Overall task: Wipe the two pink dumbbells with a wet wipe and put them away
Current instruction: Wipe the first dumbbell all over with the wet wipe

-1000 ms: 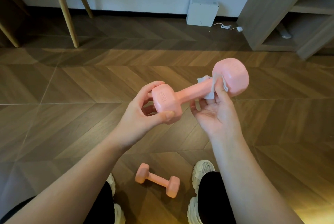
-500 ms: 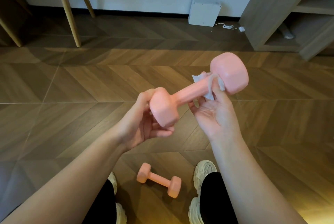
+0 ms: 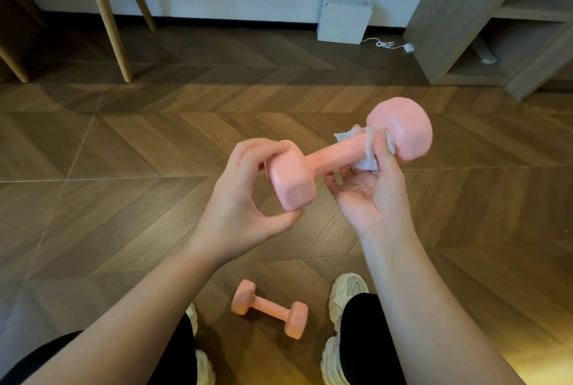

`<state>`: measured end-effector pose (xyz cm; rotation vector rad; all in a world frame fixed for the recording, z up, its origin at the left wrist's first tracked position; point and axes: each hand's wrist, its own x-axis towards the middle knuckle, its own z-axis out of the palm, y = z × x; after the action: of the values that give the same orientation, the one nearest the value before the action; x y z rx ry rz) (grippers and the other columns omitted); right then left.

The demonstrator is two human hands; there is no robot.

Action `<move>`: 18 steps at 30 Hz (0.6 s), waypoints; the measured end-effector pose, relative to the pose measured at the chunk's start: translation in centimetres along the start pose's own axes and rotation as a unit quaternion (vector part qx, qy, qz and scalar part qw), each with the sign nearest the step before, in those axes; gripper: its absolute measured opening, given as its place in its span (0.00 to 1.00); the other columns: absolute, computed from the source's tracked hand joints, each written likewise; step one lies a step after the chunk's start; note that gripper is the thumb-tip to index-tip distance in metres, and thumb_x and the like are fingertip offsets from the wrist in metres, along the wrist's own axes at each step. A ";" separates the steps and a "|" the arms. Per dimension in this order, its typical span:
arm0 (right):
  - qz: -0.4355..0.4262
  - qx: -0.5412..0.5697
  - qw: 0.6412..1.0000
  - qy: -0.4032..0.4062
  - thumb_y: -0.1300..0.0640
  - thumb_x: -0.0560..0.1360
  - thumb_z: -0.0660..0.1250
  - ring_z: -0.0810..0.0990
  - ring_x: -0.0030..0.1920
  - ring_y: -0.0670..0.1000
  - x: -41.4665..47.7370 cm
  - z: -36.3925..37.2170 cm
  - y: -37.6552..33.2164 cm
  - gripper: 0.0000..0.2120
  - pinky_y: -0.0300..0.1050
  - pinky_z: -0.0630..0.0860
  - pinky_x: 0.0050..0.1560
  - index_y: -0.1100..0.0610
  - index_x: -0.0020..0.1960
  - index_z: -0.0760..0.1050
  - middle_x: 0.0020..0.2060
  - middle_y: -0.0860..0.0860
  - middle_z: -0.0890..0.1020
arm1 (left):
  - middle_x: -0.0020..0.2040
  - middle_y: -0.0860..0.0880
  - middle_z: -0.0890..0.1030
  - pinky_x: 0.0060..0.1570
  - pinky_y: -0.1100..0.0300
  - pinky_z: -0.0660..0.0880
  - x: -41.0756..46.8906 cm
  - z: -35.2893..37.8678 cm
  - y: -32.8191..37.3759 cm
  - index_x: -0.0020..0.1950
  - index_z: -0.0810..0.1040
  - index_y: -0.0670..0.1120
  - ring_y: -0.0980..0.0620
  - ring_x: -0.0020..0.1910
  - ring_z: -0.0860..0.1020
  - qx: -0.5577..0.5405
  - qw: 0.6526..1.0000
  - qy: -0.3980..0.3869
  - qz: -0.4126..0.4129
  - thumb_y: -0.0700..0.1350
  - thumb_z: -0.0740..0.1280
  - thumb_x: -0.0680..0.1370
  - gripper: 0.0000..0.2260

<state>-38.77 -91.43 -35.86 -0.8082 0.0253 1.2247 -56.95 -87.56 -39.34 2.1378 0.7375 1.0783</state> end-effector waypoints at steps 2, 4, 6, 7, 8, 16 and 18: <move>-0.009 -0.013 1.000 -0.014 0.52 0.71 0.71 0.81 0.57 0.54 -0.1 0.0 -0.3 0.17 0.54 0.73 0.64 0.53 0.59 0.78 0.46 0.52 0.85 | 0.59 0.55 0.79 0.55 0.58 0.78 0.1 0.3 0.3 0.65 0.72 0.50 0.52 0.60 0.79 -0.179 0.971 -0.005 -0.159 0.51 0.77 0.66 0.30; -0.017 -0.025 0.999 -0.035 0.54 0.73 0.70 0.79 0.59 0.54 -0.4 0.2 -0.5 0.14 0.57 0.71 0.68 0.51 0.58 0.78 0.47 0.51 0.85 | 0.54 0.51 0.82 0.49 0.56 0.81 0.5 0.6 0.8 0.63 0.74 0.48 0.51 0.52 0.81 -0.349 0.880 -0.017 -0.322 0.56 0.72 0.66 0.28; -0.024 -0.034 0.997 -0.064 0.54 0.70 0.70 0.78 0.59 0.53 -0.5 0.3 -0.4 0.16 0.57 0.70 0.69 0.50 0.58 0.78 0.48 0.51 0.84 | 0.48 0.37 0.79 0.41 0.52 0.82 1.0 0.7 1.5 0.60 0.77 0.42 0.45 0.39 0.80 -0.449 0.772 -0.051 -0.447 0.61 0.66 0.72 0.27; -0.027 -0.039 0.996 -0.081 0.54 0.69 0.72 0.78 0.58 0.53 -0.5 0.3 -0.2 0.18 0.56 0.71 0.68 0.50 0.58 0.77 0.48 0.51 0.84 | 0.44 0.35 0.77 0.37 0.52 0.82 1.2 0.4 1.7 0.58 0.78 0.38 0.44 0.33 0.79 -0.468 0.732 -0.072 -0.490 0.64 0.60 0.75 0.30; -0.033 -0.046 0.993 -0.099 0.53 0.67 0.75 0.79 0.57 0.53 -0.5 0.2 -0.1 0.21 0.54 0.74 0.66 0.49 0.59 0.77 0.49 0.51 0.83 | 0.40 0.35 0.76 0.33 0.53 0.82 1.3 0.1 1.9 0.55 0.79 0.36 0.45 0.29 0.78 -0.481 0.697 -0.095 -0.523 0.66 0.55 0.77 0.34; -0.069 -0.193 0.972 -0.119 0.45 0.60 0.76 0.83 0.54 0.46 -0.9 0.9 0.4 0.30 0.46 0.78 0.56 0.50 0.61 0.76 0.51 0.47 0.84 | 0.40 0.34 0.77 0.32 0.51 0.81 0.9 -0.1 2.2 0.55 0.79 0.37 0.44 0.28 0.76 -0.546 0.635 -0.139 -0.529 0.64 0.50 0.80 0.32; -0.066 -0.215 0.966 -0.129 0.47 0.59 0.75 0.83 0.53 0.46 -1.5 1.3 1.2 0.20 0.42 0.77 0.53 0.49 0.51 0.84 0.50 0.48 0.86 | 0.38 0.36 0.75 0.28 0.53 0.81 1.0 0.1 2.4 0.55 0.77 0.38 0.44 0.27 0.74 -0.564 0.616 -0.123 -0.535 0.63 0.51 0.79 0.30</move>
<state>-40.85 -91.78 -34.97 -0.9986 -0.5149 1.2148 -55.88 -88.49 -37.12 0.4628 0.6963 0.2942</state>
